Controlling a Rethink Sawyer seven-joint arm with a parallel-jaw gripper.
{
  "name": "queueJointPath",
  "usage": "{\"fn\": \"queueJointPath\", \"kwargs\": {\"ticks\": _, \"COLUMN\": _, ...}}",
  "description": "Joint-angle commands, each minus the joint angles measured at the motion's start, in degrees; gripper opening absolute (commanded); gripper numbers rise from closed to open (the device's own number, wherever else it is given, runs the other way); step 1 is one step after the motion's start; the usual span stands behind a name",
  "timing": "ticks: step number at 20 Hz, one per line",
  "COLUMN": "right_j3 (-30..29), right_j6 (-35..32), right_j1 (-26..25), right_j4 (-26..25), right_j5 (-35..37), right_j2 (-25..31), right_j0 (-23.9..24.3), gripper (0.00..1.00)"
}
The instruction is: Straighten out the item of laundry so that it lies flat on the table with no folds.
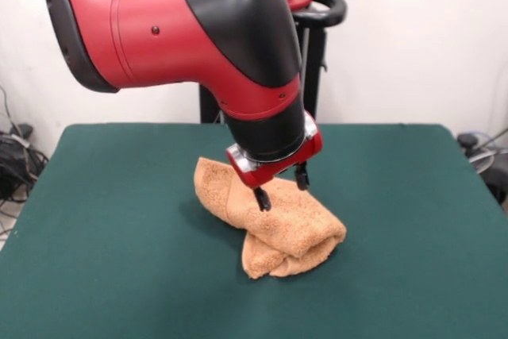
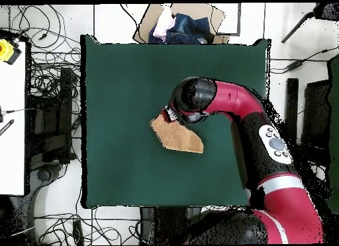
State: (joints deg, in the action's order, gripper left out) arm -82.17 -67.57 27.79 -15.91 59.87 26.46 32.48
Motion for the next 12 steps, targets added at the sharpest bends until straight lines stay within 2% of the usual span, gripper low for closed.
{"fn": "queueJointPath", "kwargs": {"ticks": 1, "right_j3": 0.7, "right_j6": -4.54, "right_j1": -2.59, "right_j4": -4.5, "right_j5": -0.24, "right_j2": -3.26, "right_j0": -3.74, "gripper": 1.0}}
{"fn": "queueJointPath", "kwargs": {"ticks": 5, "right_j3": 2.95, "right_j6": -5.17, "right_j1": -4.26, "right_j4": -5.69, "right_j5": -0.14, "right_j2": -5.26, "right_j0": -5.66, "gripper": 1.0}}
{"fn": "queueJointPath", "kwargs": {"ticks": 12, "right_j3": 5.36, "right_j6": -6.18, "right_j1": -11.92, "right_j4": -9.31, "right_j5": -10.23, "right_j2": -6.55, "right_j0": -6.35, "gripper": 1.0}}
